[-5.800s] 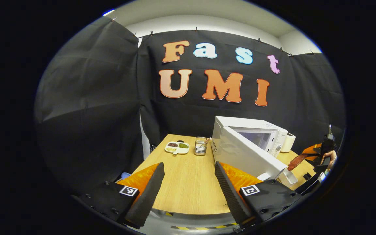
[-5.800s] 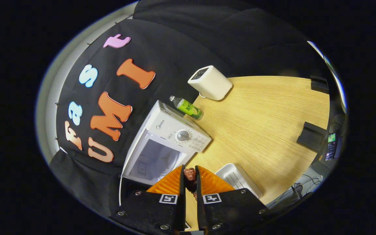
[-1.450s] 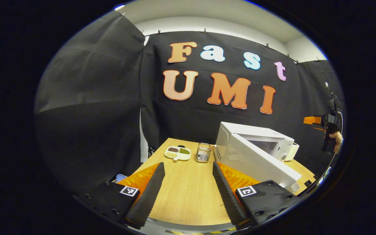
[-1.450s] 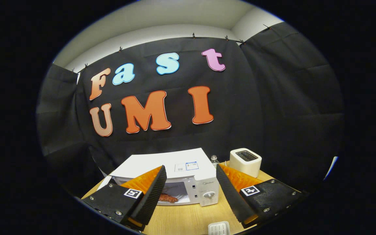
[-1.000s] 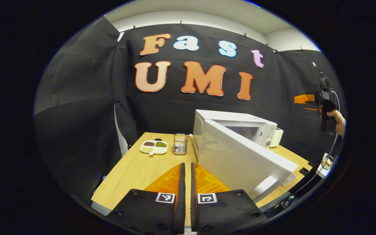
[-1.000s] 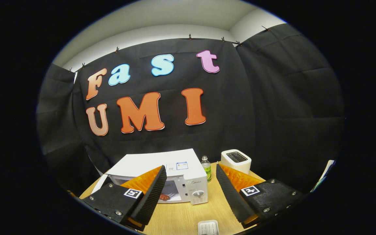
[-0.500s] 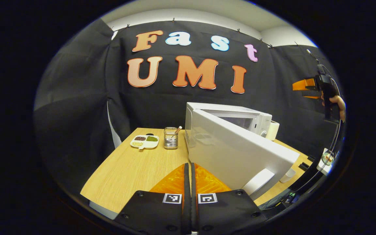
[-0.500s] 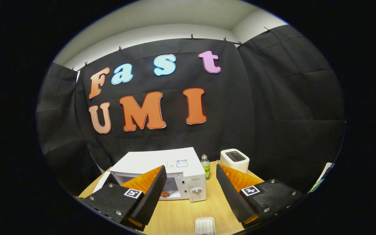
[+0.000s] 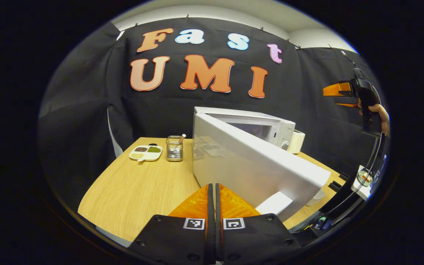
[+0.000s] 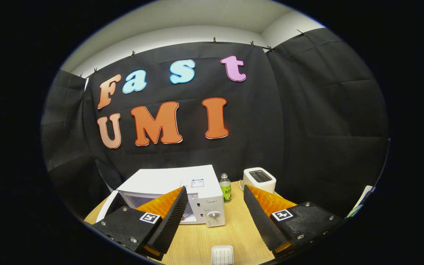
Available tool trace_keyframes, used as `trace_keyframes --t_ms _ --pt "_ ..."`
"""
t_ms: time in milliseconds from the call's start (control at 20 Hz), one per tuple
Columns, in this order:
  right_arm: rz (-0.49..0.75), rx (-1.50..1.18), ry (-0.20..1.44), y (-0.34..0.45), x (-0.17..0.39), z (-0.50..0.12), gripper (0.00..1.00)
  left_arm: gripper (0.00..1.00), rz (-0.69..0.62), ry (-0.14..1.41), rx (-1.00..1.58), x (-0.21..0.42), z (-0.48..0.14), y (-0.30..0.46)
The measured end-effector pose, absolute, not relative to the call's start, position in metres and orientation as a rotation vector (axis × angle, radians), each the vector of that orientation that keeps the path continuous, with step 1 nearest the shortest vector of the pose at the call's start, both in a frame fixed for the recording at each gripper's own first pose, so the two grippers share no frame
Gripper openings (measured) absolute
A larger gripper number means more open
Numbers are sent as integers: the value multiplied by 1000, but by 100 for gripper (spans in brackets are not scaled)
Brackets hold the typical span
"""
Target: Open the microwave oven with the left hand, put the food in, and close the microwave oven.
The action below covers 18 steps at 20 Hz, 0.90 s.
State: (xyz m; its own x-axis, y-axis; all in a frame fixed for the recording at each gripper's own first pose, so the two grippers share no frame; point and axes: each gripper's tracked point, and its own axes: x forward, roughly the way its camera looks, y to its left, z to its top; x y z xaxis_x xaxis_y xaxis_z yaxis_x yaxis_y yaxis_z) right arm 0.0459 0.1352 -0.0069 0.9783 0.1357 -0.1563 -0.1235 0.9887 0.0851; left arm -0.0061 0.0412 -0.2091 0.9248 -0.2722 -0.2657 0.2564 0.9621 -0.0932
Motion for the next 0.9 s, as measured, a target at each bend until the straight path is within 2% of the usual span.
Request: trace_keyframes --t_ms 50,100,350,900 --pt "134 77 168 133 49 -9 95 0 -286 280 -67 -6 -206 31" --pt "137 79 174 128 52 -11 95 4 -296 278 -66 -3 -201 21" --pt "146 97 175 104 77 -11 95 4 -339 264 -34 17 -188 -31" --pt "122 29 155 32 107 3 94 5 -326 253 -19 79 -171 -97"
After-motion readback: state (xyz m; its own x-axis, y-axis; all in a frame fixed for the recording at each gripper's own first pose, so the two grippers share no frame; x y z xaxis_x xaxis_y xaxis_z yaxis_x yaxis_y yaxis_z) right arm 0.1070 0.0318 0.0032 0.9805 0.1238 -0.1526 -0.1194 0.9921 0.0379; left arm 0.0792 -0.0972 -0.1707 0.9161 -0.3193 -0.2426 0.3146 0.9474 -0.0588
